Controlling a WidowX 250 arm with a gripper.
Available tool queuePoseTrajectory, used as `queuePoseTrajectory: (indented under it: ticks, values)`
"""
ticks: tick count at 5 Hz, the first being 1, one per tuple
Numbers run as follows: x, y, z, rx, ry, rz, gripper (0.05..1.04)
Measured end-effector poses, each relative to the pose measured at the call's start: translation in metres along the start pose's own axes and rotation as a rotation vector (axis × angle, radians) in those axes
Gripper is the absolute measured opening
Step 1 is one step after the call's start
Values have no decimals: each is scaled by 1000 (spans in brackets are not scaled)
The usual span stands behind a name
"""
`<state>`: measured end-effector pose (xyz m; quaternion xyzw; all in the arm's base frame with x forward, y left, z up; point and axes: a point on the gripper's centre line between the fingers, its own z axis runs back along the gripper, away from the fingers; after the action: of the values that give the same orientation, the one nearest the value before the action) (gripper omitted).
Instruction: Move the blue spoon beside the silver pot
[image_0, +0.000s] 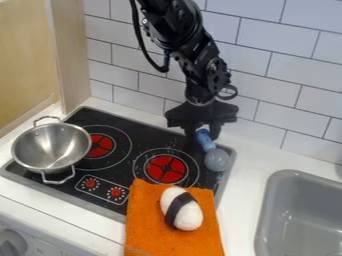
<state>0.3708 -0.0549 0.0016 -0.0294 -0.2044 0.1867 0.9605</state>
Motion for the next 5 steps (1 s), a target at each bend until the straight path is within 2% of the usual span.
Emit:
queuePoseTrajectory:
  ticks: [2,3,4,5]
  values:
    - [-9,-1,5,28,10,10,394]
    - [-9,-4,12,10,20,13,394]
    - [3,-11,32,-30,-19,33,394]
    - [3,-6,50,-47,-26,21,394]
